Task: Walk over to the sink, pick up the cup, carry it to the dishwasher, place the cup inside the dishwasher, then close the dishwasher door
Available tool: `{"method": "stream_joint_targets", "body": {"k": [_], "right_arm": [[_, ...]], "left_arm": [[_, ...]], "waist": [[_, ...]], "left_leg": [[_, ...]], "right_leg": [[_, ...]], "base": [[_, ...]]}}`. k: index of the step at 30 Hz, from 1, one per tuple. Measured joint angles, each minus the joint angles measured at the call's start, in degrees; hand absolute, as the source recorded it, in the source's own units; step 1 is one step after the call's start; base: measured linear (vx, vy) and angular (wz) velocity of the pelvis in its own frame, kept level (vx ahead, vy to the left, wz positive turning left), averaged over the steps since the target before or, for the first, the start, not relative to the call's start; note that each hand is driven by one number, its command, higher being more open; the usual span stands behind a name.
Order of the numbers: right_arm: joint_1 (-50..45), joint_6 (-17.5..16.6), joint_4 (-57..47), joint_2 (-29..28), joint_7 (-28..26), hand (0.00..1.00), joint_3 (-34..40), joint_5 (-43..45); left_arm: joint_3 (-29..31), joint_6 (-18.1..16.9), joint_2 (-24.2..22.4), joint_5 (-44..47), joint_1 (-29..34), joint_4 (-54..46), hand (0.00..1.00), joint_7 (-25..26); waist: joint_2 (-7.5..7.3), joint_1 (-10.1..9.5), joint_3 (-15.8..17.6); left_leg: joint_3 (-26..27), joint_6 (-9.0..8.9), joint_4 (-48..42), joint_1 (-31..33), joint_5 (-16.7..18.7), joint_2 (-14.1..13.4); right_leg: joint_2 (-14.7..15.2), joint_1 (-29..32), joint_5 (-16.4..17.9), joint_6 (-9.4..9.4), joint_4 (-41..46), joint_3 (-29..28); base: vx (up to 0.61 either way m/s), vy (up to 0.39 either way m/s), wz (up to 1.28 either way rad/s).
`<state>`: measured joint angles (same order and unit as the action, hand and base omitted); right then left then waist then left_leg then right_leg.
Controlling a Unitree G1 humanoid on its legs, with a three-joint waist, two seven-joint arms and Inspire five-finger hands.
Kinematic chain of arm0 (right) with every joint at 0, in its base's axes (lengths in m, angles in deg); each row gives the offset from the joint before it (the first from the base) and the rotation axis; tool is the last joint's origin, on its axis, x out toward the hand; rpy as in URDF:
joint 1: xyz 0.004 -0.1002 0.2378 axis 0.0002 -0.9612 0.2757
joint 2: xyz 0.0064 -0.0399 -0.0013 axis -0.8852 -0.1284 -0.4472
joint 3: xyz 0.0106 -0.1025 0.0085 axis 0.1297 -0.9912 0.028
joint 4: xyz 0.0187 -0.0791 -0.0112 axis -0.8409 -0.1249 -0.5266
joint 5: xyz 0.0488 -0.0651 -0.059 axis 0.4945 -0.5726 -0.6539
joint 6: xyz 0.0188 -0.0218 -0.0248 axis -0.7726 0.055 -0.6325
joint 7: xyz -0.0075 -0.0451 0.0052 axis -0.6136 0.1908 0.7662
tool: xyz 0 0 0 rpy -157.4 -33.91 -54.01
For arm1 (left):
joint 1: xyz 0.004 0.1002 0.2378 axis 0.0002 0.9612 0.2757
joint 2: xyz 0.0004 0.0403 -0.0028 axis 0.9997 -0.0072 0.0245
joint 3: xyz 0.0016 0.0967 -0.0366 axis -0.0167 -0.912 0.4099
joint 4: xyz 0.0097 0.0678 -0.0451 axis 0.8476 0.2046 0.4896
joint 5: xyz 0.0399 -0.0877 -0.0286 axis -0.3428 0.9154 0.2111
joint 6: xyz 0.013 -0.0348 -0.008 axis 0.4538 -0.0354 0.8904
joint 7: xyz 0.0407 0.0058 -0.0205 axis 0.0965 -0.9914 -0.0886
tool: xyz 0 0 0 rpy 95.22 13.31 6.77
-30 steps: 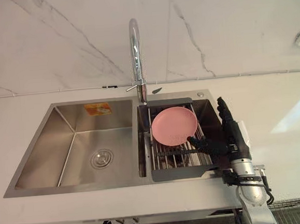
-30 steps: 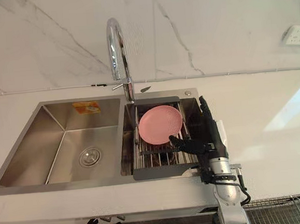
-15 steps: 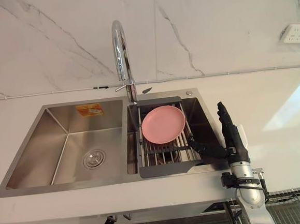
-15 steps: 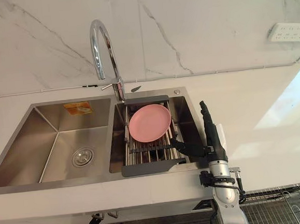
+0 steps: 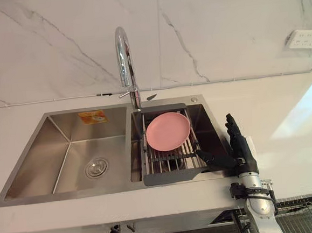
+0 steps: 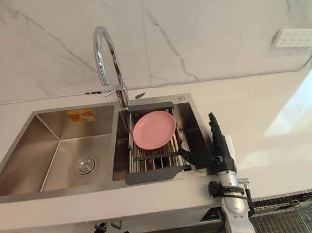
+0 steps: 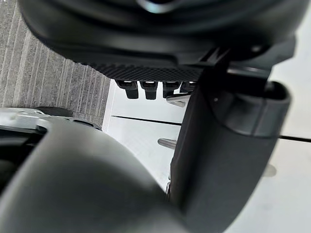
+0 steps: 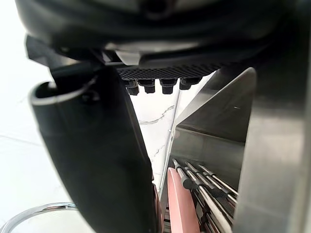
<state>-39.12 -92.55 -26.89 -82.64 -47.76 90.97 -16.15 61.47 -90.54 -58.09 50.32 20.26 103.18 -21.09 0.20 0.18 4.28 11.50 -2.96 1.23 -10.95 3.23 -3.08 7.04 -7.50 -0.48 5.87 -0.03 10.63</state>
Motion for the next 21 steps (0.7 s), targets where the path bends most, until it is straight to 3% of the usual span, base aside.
{"method": "stream_joint_targets", "body": {"k": [21], "right_arm": [[5.99,3.95,-0.65,4.10,1.97,1.00,0.57,-9.23]], "left_arm": [[2.81,1.16,0.39,-0.20,0.15,-0.17,1.00,-2.45]], "waist": [[-2.27,-2.00,1.36]], "left_leg": [[-0.17,0.00,2.36,-2.05,-1.37,0.15]], "right_leg": [[0.43,-2.77,-0.11,0.35,-1.05,2.95]], "base": [[-0.03,-0.013,0.05]]}}
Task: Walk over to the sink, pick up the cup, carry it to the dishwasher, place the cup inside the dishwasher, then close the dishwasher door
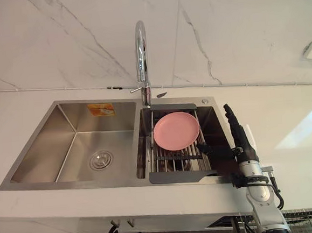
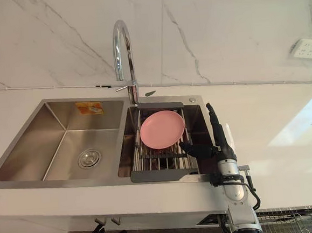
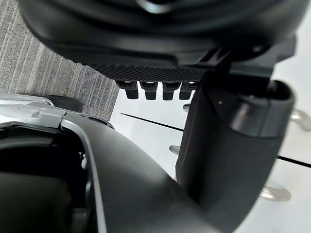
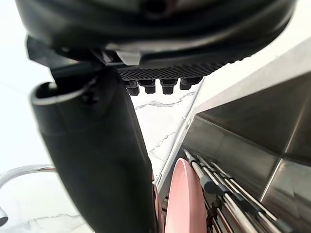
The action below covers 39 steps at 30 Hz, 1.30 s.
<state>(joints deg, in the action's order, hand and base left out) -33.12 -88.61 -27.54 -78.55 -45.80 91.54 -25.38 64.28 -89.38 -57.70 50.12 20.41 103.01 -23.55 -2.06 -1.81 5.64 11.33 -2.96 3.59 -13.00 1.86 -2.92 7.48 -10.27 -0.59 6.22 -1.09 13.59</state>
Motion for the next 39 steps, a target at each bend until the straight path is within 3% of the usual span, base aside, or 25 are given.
{"method": "stream_joint_targets", "body": {"k": [6,17,39], "right_arm": [[0.46,1.94,-0.05,2.89,0.80,1.00,-0.01,-10.02],[4.25,3.75,0.34,9.01,0.68,1.00,-3.03,-19.28],[14.42,5.03,7.76,12.32,1.04,1.00,-7.78,-36.95]], "left_arm": [[0.82,0.08,-0.13,-0.14,0.10,0.01,1.00,-0.02],[1.07,0.59,-0.15,-1.10,0.15,-0.06,1.00,-0.15],[1.11,1.32,-0.26,-2.82,0.48,-1.87,1.00,-0.23]], "waist": [[0.07,-0.12,0.00],[0.31,-0.26,0.06],[0.30,-1.70,0.06]], "left_leg": [[-0.48,0.48,0.33,0.09,-0.31,0.04],[-1.25,0.73,0.46,0.44,-0.57,0.14],[-3.50,0.93,1.29,0.86,-1.87,0.42]], "right_leg": [[-0.01,-0.05,0.01,-0.02,0.02,0.57],[-0.02,-0.07,0.00,-0.01,-0.27,1.36],[0.17,-0.48,-0.02,-0.05,-0.28,3.50]], "base": [[-0.05,-0.018,0.04],[-0.01,-0.011,0.03],[-0.04,-0.013,0.05]]}}
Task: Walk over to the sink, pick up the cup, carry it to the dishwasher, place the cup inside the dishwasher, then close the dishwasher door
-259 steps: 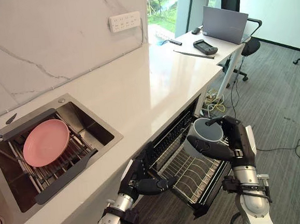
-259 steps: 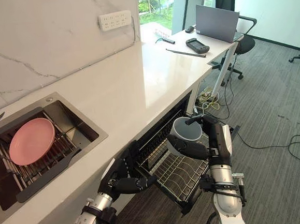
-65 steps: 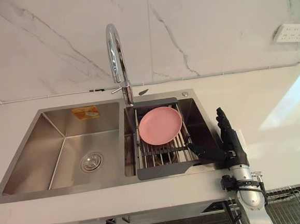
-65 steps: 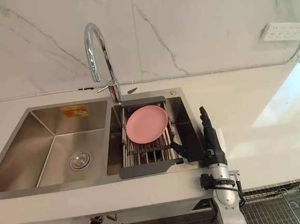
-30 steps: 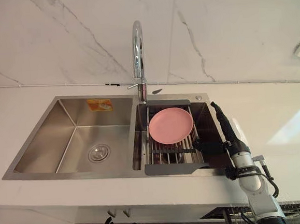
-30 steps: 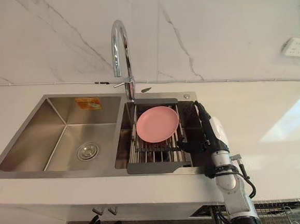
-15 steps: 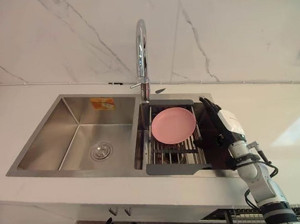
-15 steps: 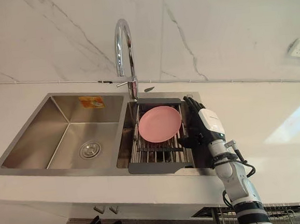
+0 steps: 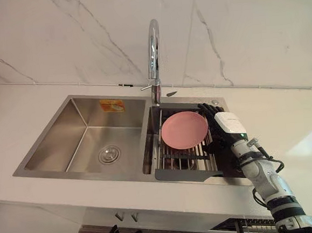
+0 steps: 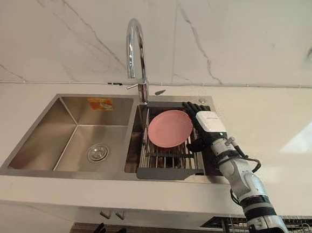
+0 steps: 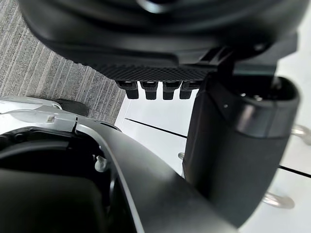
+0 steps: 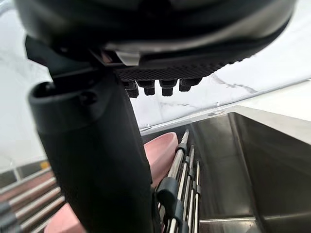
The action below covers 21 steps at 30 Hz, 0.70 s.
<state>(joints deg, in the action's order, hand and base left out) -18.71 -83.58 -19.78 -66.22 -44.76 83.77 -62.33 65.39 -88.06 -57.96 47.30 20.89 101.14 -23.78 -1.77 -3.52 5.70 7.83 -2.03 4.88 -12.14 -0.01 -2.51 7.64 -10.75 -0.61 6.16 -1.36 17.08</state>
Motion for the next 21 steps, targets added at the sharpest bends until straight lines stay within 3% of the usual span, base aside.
{"method": "stream_joint_targets", "body": {"k": [21], "right_arm": [[5.76,0.28,3.61,1.98,1.61,1.00,-6.38,-20.23]], "left_arm": [[0.00,0.40,-0.01,-0.01,0.72,-1.61,1.00,-0.63]], "waist": [[-0.31,-0.50,0.18]], "left_leg": [[-0.75,0.40,0.03,0.24,-0.28,0.58]], "right_leg": [[0.47,-0.16,-0.07,0.11,0.03,0.63]], "base": [[-0.03,-0.002,0.02]]}}
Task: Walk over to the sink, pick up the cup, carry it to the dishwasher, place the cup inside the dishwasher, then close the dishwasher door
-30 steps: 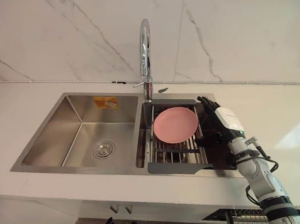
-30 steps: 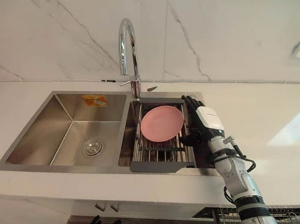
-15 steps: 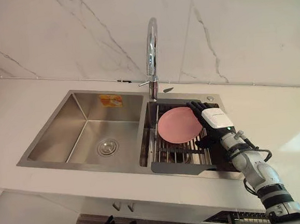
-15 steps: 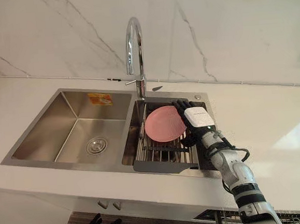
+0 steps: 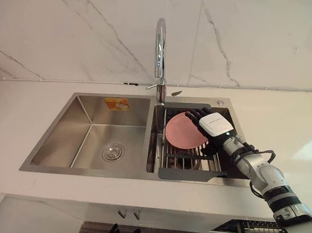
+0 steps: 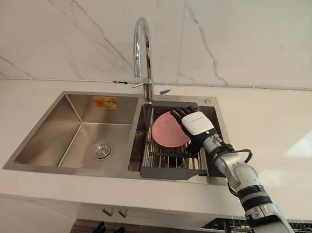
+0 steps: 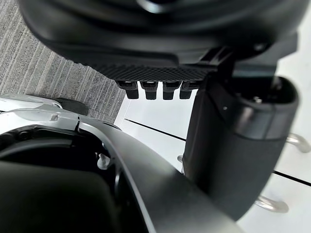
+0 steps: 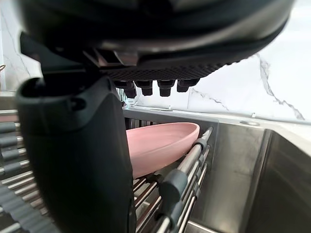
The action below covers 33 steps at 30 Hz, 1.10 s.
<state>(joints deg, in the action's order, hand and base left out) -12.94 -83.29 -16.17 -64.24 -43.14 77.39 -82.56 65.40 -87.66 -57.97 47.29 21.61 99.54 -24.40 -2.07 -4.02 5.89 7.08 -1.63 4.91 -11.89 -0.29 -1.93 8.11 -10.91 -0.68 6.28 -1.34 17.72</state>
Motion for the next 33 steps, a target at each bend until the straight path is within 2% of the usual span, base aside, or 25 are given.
{"method": "stream_joint_targets", "body": {"k": [15,33], "right_arm": [[1.56,3.40,2.55,1.07,2.71,1.00,-0.73,-3.52],[2.98,3.77,2.56,1.61,6.37,1.00,-0.72,-3.91]], "left_arm": [[-0.03,0.01,0.00,0.01,0.00,-0.32,1.00,-0.21],[-0.07,0.14,-0.14,0.04,0.58,-1.57,1.00,-0.22]], "waist": [[-0.07,-0.62,0.08],[0.01,-0.61,0.70]], "left_leg": [[-0.01,0.03,0.03,0.18,-0.02,0.09],[-0.04,0.03,0.04,0.39,-0.02,0.36]], "right_leg": [[0.00,0.10,-0.03,0.04,-0.08,0.04],[0.33,0.10,-0.23,0.29,-0.53,0.07]], "base": [[0.00,-0.001,0.00],[0.00,0.000,0.00]]}}
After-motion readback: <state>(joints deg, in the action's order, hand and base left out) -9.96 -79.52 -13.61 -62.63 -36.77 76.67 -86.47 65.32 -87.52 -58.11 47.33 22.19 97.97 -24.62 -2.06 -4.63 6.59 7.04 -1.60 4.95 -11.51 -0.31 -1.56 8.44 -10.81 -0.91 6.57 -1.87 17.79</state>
